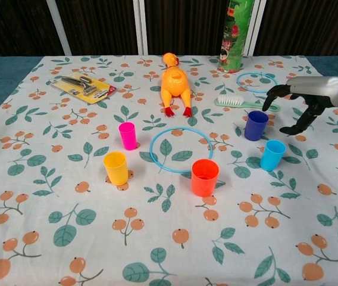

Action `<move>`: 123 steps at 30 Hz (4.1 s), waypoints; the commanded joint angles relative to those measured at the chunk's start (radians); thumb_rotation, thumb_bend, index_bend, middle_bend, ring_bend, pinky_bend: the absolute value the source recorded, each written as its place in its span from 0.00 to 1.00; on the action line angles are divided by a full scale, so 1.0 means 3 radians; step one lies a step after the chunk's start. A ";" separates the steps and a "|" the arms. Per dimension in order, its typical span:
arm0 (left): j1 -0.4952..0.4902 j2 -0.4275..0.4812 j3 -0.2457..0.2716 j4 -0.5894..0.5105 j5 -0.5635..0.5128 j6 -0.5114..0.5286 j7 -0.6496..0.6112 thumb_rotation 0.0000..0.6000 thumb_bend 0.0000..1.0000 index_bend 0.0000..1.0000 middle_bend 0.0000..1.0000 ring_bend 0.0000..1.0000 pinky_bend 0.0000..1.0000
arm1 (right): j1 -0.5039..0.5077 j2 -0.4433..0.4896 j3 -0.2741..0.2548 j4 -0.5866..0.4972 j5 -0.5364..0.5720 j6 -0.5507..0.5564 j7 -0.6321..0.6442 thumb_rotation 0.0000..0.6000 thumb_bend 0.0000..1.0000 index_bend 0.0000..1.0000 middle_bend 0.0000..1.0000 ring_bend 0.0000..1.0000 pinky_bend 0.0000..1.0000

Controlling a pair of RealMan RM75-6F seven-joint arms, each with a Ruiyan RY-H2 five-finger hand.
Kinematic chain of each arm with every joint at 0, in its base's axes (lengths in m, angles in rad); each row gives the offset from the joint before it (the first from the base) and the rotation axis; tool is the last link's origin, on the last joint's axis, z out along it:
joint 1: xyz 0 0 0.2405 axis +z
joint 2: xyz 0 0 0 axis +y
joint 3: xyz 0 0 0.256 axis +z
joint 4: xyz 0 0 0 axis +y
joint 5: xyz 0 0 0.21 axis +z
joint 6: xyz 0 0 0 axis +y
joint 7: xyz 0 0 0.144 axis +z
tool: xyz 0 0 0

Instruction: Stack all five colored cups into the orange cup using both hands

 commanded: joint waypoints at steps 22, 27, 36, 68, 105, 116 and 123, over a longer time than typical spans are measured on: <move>-0.0015 -0.0009 -0.0027 0.0001 -0.0081 -0.0039 0.0008 1.00 0.23 0.03 0.00 0.00 0.00 | 0.0140 -0.0258 -0.0024 0.0182 0.0009 0.0152 0.0096 1.00 0.43 0.34 0.00 0.00 0.09; -0.0018 -0.0006 -0.0025 -0.0002 -0.0098 -0.0059 0.0014 1.00 0.23 0.04 0.00 0.00 0.00 | 0.0142 -0.0275 -0.0037 0.0198 -0.0012 0.0181 0.0119 1.00 0.43 0.34 0.00 0.00 0.09; -0.0018 -0.0001 -0.0037 -0.0019 -0.0128 -0.0058 0.0024 1.00 0.23 0.04 0.00 0.00 0.00 | 0.0146 -0.0314 -0.0040 0.0223 -0.0029 0.0248 0.0159 1.00 0.43 0.39 0.00 0.00 0.09; -0.0025 -0.0002 -0.0031 -0.0037 -0.0126 -0.0059 0.0046 1.00 0.23 0.04 0.00 0.00 0.00 | -0.0285 0.0620 -0.0257 -0.1649 -0.0891 0.0818 0.0252 1.00 0.43 0.41 0.00 0.01 0.10; -0.0016 0.0036 -0.0061 -0.0038 -0.0189 -0.0074 -0.0017 1.00 0.23 0.04 0.00 0.00 0.00 | -0.0322 -0.0168 -0.0434 -0.1400 -0.1297 0.0986 -0.0050 1.00 0.43 0.41 0.00 0.01 0.10; -0.0008 0.0049 -0.0071 -0.0044 -0.0200 -0.0059 -0.0023 1.00 0.23 0.04 0.00 0.00 0.00 | -0.0296 -0.0215 -0.0421 -0.1305 -0.1157 0.0940 -0.0060 1.00 0.43 0.41 0.00 0.01 0.10; -0.0014 0.0046 -0.0061 -0.0049 -0.0192 -0.0067 -0.0006 1.00 0.23 0.04 0.00 0.00 0.00 | -0.0300 -0.0232 -0.0455 -0.1267 -0.1144 0.0911 -0.0017 1.00 0.43 0.41 0.00 0.01 0.10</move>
